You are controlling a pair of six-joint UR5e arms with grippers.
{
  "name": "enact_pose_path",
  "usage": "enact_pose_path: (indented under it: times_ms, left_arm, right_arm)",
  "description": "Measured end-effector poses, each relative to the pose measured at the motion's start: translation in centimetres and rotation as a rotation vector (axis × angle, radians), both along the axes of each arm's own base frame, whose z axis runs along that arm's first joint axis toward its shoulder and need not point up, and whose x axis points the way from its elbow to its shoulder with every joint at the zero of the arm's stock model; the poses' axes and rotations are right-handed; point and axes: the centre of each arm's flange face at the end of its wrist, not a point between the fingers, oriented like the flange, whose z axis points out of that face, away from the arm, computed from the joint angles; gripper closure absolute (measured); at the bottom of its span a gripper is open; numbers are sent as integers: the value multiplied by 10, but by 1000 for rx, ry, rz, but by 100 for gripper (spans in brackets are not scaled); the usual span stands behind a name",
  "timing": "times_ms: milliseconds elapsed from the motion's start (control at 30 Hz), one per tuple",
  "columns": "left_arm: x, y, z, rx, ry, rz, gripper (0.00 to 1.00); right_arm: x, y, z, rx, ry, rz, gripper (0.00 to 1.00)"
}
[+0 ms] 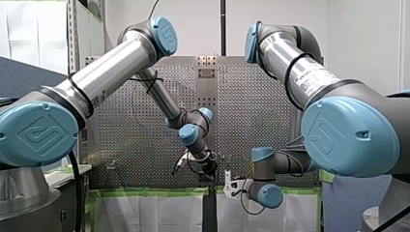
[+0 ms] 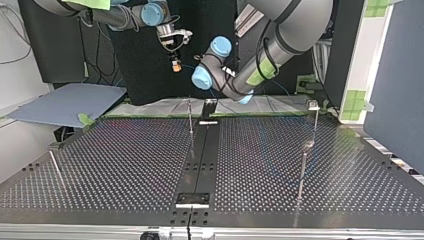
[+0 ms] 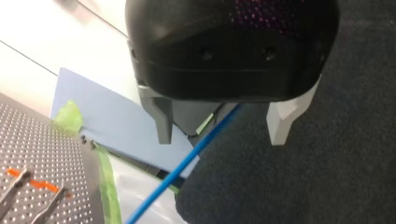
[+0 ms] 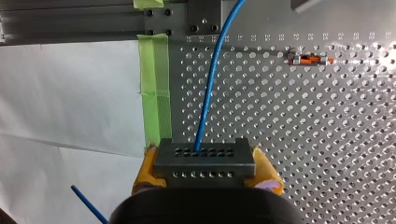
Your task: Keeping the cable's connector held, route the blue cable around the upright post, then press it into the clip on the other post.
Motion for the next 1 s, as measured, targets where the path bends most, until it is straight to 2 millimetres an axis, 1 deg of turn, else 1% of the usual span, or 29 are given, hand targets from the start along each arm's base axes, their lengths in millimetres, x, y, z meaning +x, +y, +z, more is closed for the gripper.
enact_pose_path:
  times_ms: [233, 633, 667, 833, 867, 900, 933, 967, 1000]
  left_arm:
    - [-7, -9, 0, 3, -23, -16, 0]
    - [-4, -26, 1, -20, -151, -2, 0]
    - [-4, -28, 2, -24, -159, -1, 9]
    - [-2, -32, 2, -41, -189, 1, 9]
    - [-2, -32, 2, -43, -191, 1, 53]
    - [-2, -33, 3, -44, -193, 1, 63]
    - [-2, -33, 3, -45, -195, 1, 63]
    - [-2, -34, 3, -46, -197, 3, 78]
    - [-2, -34, 3, -46, -199, 6, 88]
  right_arm:
    - [1, -1, 0, 1, -7, 0, 100]
    - [4, 0, 1, -1, -9, 6, 100]
    - [4, 1, 1, -2, -10, 6, 100]
    - [5, 1, 1, -4, -11, 7, 100]
    - [5, 0, 1, -4, -12, 7, 100]
    - [5, 0, 1, -4, -11, 7, 100]
    - [5, 0, 1, -4, -11, 7, 100]
    - [5, 1, 1, -4, -11, 8, 100]
    - [6, 1, 1, -4, -11, 8, 100]
